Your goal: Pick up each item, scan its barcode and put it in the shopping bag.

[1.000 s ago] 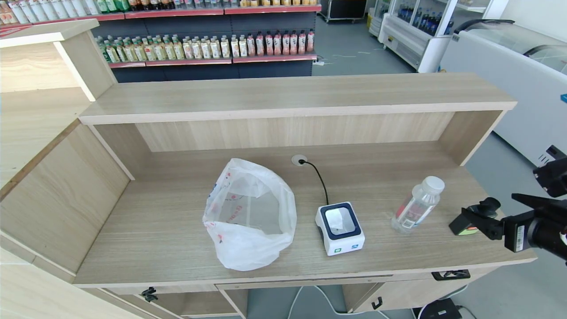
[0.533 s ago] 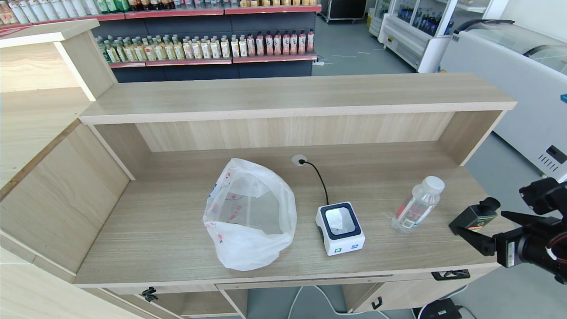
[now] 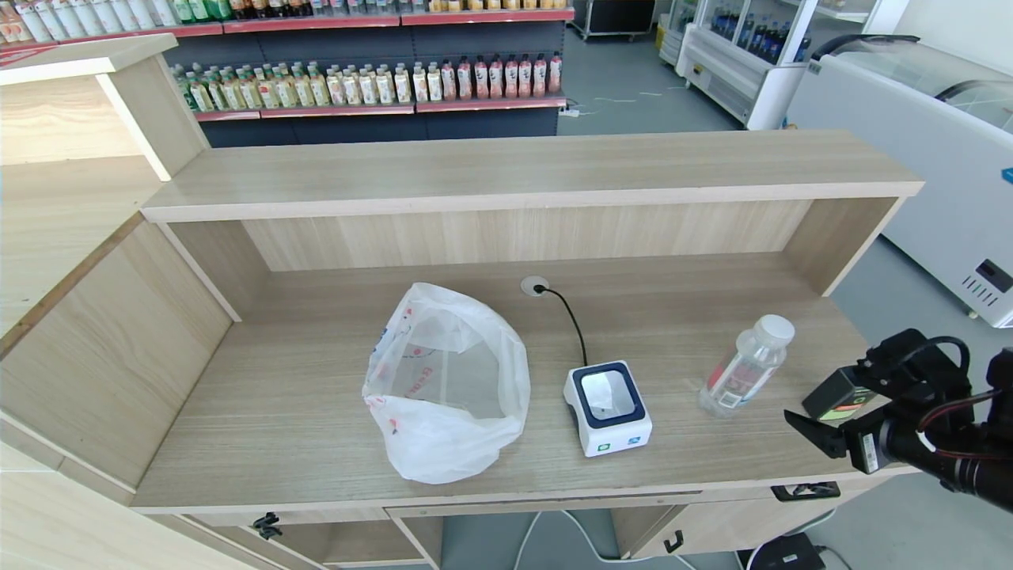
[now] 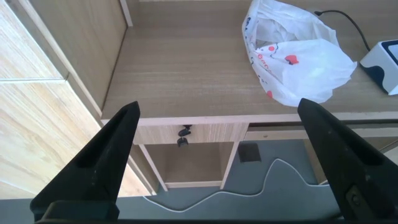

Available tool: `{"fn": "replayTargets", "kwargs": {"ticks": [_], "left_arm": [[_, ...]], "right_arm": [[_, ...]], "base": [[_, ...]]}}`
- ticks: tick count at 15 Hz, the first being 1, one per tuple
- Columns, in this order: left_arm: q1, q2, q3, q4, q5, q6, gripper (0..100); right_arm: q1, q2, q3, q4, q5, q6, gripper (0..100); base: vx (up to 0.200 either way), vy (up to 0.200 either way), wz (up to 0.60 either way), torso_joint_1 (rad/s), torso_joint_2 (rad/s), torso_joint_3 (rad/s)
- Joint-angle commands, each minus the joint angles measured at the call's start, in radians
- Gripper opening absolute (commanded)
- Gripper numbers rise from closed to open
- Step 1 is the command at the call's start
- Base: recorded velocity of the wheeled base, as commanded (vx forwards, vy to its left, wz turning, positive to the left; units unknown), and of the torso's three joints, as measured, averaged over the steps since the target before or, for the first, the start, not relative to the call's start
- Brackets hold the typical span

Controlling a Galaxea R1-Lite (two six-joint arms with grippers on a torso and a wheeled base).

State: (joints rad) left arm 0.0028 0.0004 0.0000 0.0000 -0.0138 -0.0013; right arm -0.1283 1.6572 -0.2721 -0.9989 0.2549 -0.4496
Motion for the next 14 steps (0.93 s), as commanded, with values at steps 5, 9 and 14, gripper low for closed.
{"fn": "replayTargets", "kwargs": {"ticks": [5,9,14], "left_arm": [[0.000,0.000,0.000,0.000,-0.002,0.000,100],[0.000,0.000,0.000,0.000,0.000,0.000,100],[0.000,0.000,0.000,0.000,0.000,0.000,100]], "right_arm": [[-0.004,0.095,-0.048,-0.052,0.067,-0.038,100],[-0.007,0.191,-0.038,-0.182,0.126,-0.075,100],[-0.007,0.259,-0.044,-0.245,0.193,-0.106,100]], "base": [[0.000,0.000,0.00,0.000,0.00,0.000],[0.000,0.000,0.00,0.000,0.00,0.000],[0.000,0.000,0.00,0.000,0.00,0.000]]}}
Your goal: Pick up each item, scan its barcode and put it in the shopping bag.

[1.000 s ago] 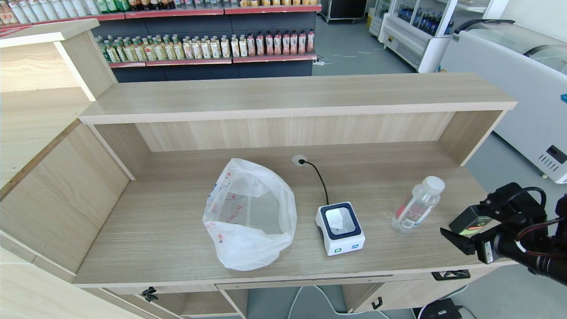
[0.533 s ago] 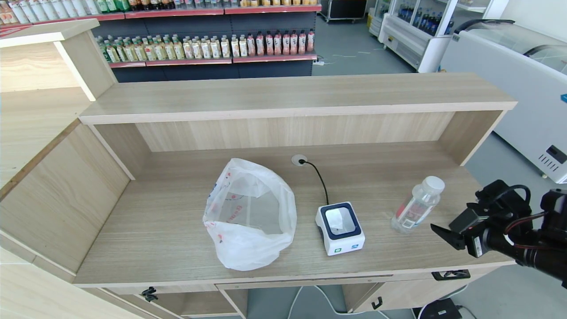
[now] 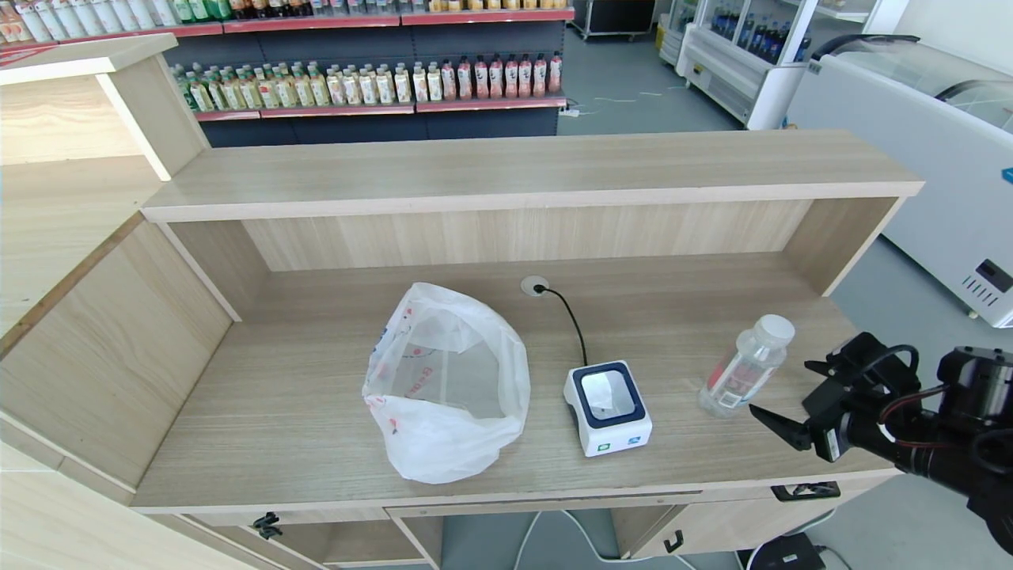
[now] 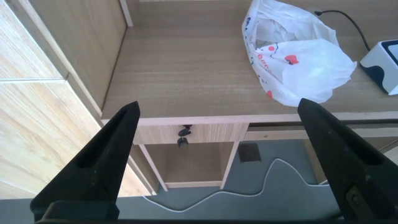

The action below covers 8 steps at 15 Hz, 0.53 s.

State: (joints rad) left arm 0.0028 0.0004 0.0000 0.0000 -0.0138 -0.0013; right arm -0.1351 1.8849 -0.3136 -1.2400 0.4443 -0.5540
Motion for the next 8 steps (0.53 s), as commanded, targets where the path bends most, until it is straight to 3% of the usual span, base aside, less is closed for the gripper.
{"fn": "replayTargets", "kwargs": {"ticks": [1,8], "left_arm": [[0.000,0.000,0.000,0.000,0.000,0.000,100],[0.000,0.000,0.000,0.000,0.000,0.000,100]], "right_arm": [[0.000,0.031,-0.002,-0.004,0.004,-0.001,100],[-0.008,0.141,-0.039,-0.115,0.074,-0.009,100]], "base": [[0.000,0.000,0.00,0.000,0.00,0.000],[0.000,0.000,0.00,0.000,0.00,0.000]]}}
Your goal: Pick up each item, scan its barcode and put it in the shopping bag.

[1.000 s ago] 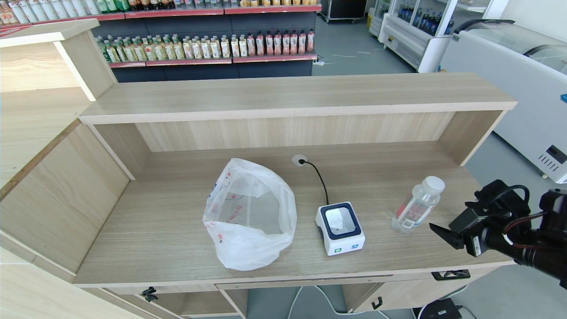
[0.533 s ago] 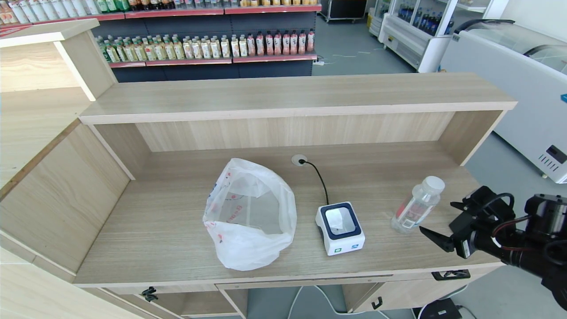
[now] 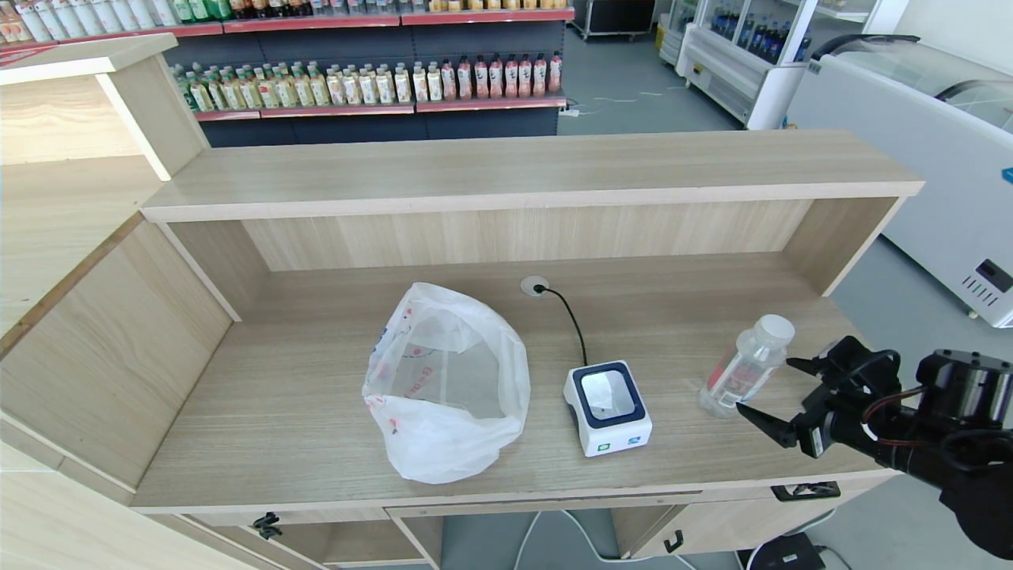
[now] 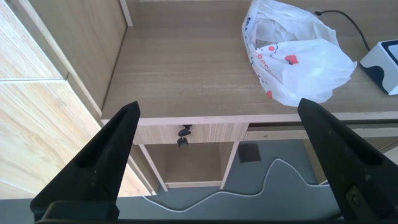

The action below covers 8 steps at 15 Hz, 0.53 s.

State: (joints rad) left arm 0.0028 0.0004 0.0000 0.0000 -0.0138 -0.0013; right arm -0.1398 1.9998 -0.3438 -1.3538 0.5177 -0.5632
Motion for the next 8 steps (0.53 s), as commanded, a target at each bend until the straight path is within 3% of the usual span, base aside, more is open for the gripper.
{"fn": "replayTargets", "kwargs": {"ticks": [1,8], "left_arm": [[0.000,0.000,0.000,0.000,0.000,0.000,100],[0.000,0.000,0.000,0.000,-0.002,0.000,100]], "right_arm": [[-0.004,0.039,-0.024,-0.002,0.013,0.000,100],[0.000,0.126,-0.123,-0.021,0.074,0.002,100]], "base": [[0.000,0.000,0.00,0.000,0.00,0.000],[0.000,0.000,0.00,0.000,0.00,0.000]]}}
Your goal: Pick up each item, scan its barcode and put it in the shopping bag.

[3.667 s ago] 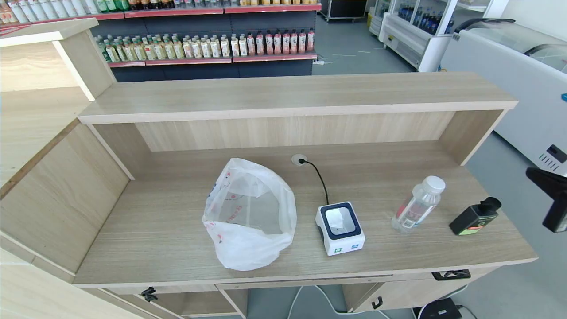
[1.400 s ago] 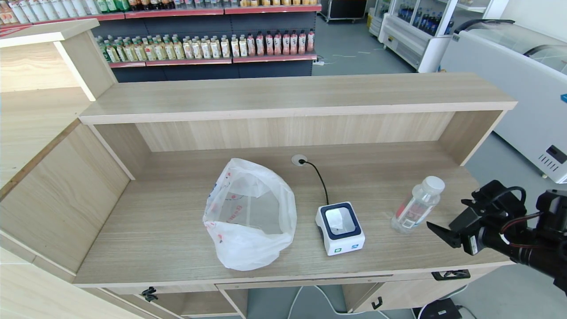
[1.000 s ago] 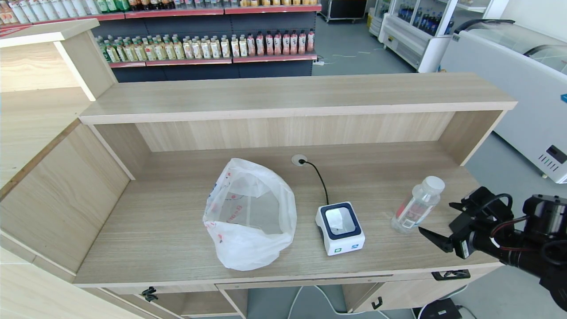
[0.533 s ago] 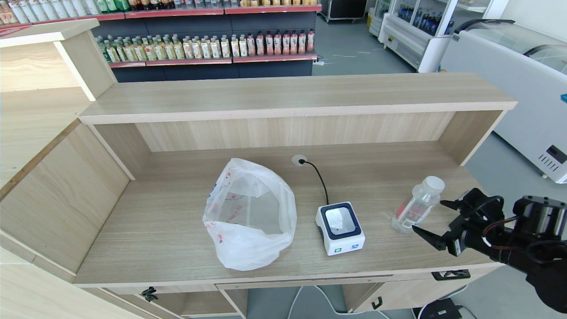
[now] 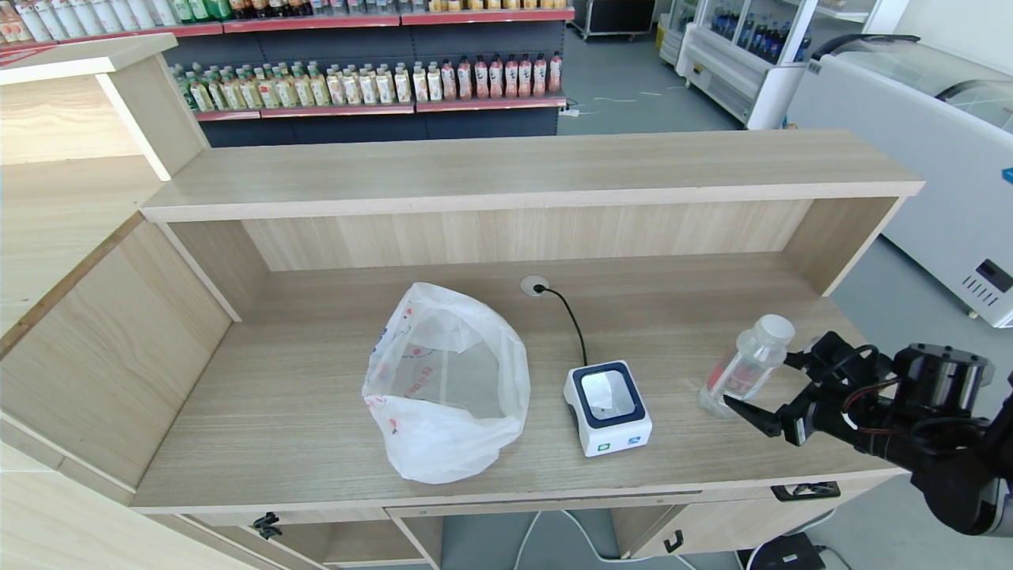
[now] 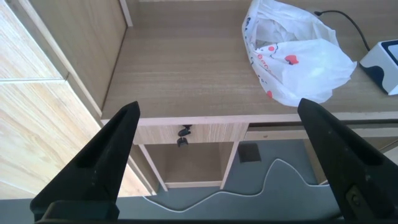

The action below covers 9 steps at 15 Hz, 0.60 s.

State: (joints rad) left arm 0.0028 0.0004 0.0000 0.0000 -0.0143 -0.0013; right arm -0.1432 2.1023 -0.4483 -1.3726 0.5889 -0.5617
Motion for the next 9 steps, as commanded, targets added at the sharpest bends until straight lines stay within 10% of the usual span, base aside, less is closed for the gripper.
{"fn": "replayTargets", "kwargs": {"ticks": [1,9], "left_arm": [[0.000,0.000,0.000,0.000,-0.001,0.000,100],[0.000,0.000,0.000,0.000,0.000,0.000,100]], "right_arm": [[0.004,0.038,-0.027,-0.010,0.015,0.002,100],[0.027,0.122,-0.092,-0.039,0.061,0.017,100]], "base": [[0.000,0.000,0.00,0.000,0.00,0.000],[0.000,0.000,0.00,0.000,0.00,0.000]]}}
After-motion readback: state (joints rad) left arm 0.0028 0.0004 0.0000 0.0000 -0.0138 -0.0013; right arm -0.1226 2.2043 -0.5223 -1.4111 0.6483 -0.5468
